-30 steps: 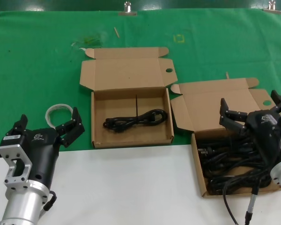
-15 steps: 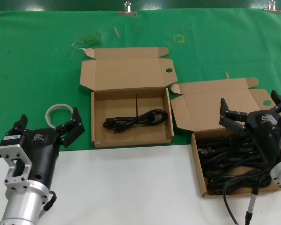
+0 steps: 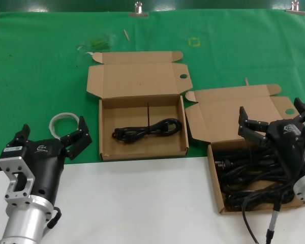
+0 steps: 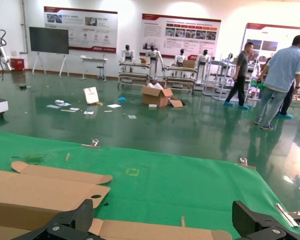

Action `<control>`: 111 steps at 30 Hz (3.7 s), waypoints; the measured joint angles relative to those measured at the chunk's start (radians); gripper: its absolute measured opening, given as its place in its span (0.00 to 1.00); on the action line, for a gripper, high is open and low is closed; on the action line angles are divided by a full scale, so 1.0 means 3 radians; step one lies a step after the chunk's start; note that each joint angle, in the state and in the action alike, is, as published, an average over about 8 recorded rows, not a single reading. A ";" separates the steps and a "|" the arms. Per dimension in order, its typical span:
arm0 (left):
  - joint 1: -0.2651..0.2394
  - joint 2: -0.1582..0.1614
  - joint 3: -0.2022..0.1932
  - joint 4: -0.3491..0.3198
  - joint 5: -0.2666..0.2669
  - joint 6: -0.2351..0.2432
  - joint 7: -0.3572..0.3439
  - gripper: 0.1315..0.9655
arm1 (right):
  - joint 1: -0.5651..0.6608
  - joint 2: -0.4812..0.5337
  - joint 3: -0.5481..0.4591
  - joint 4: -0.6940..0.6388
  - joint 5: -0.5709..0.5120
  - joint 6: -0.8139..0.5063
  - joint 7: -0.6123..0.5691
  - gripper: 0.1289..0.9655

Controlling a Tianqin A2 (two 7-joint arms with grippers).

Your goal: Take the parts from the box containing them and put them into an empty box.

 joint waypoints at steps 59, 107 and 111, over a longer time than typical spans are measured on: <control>0.0000 0.0000 0.0000 0.0000 0.0000 0.0000 0.0000 1.00 | 0.0000 0.0000 0.0000 0.0000 0.0000 0.0000 0.0000 1.00; 0.0000 0.0000 0.0000 0.0000 0.0000 0.0000 0.0000 1.00 | 0.0000 0.0000 0.0000 0.0000 0.0000 0.0000 0.0000 1.00; 0.0000 0.0000 0.0000 0.0000 0.0000 0.0000 0.0000 1.00 | 0.0000 0.0000 0.0000 0.0000 0.0000 0.0000 0.0000 1.00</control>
